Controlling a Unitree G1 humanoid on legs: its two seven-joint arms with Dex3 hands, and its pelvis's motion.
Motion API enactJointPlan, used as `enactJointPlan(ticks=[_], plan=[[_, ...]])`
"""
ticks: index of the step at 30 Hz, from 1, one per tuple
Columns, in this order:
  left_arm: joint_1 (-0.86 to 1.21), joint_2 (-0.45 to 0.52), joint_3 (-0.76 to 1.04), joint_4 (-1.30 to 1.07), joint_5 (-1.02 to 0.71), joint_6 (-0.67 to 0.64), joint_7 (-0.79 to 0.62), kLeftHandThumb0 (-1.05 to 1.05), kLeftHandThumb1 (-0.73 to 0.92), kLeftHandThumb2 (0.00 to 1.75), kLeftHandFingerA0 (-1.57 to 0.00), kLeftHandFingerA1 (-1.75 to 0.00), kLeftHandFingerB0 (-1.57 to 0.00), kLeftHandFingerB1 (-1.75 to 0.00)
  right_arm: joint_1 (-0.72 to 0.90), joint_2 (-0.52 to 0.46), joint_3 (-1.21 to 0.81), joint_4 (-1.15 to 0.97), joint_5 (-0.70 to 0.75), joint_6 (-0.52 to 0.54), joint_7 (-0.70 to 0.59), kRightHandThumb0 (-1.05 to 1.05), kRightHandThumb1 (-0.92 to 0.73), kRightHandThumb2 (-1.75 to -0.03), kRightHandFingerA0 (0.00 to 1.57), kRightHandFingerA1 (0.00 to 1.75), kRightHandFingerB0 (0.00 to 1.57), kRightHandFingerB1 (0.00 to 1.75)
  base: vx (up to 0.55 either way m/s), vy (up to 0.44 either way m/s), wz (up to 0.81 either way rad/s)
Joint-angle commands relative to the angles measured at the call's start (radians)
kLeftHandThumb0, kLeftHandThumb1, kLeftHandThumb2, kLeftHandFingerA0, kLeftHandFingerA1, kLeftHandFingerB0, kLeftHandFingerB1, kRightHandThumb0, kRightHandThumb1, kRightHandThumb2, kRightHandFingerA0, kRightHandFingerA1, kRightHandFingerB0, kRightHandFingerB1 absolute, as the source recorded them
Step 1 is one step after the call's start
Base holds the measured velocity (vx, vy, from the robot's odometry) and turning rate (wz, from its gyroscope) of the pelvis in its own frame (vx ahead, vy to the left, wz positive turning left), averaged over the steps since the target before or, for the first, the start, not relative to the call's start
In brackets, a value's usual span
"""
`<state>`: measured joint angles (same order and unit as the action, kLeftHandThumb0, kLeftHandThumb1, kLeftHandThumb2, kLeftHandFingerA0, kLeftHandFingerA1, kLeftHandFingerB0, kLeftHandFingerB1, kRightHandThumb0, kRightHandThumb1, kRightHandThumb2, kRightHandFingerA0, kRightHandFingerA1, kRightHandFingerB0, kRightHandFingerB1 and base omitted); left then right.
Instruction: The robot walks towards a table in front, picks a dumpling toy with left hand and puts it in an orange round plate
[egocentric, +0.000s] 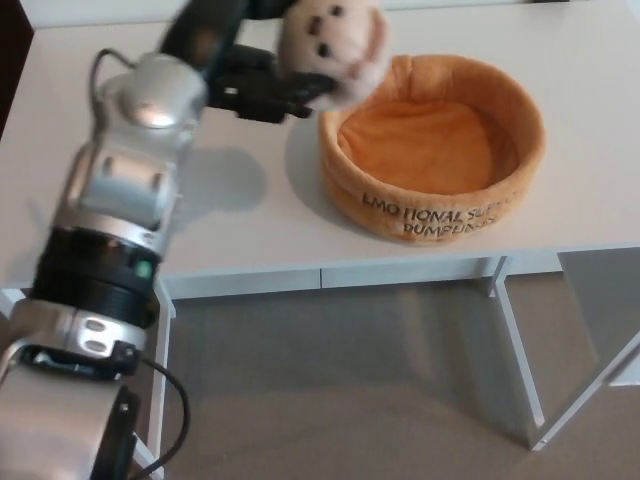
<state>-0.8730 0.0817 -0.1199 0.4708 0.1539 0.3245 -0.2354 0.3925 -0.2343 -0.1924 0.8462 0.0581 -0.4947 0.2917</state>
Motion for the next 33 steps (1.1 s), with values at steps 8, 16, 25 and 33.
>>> enactJointPlan(ticks=[8, 16, 25, 33], plan=[[-0.233, -0.182, -0.153, 0.255, 0.132, 0.029, 0.197, -0.12, 0.71, 0.69, -1.13, -0.95, -0.96, -0.77, 0.023, -0.018, 0.015, -0.084, -0.006, 0.041, -0.006, -0.5, -0.52, -0.55, 0.62, 0.49, 0.34, 0.36, 0.0, 0.0, 0.01], [-0.266, -0.221, -0.139, 0.342, 0.126, 0.017, 0.229, -0.11, 0.66, 0.67, -1.14, -0.96, -0.94, -0.71, 0.009, -0.023, 0.02, -0.085, -0.013, 0.036, -0.012, -0.49, -0.53, -0.55, 0.66, 0.51, 0.34, 0.37, 0.0, 0.0, 0.0], [-0.286, -0.208, -0.122, 0.405, 0.125, -0.006, 0.244, -0.11, 0.67, 0.69, -1.1, -0.95, -0.96, -0.79, -0.001, -0.025, 0.019, -0.098, -0.009, 0.056, -0.007, -0.49, -0.52, -0.55, 0.65, 0.5, 0.35, 0.37, 0.0, 0.0, 0.0], [-0.284, -0.189, -0.125, 0.44, 0.141, -0.028, 0.285, -0.1, 0.64, 0.6, -1.08, -0.86, -0.93, -0.71, 0.01, -0.02, 0.015, -0.111, 0.007, 0.058, 0.009, -0.44, -0.54, -0.55, 0.61, 0.5, 0.32, 0.37, 0.0, 0.0, 0.0]])
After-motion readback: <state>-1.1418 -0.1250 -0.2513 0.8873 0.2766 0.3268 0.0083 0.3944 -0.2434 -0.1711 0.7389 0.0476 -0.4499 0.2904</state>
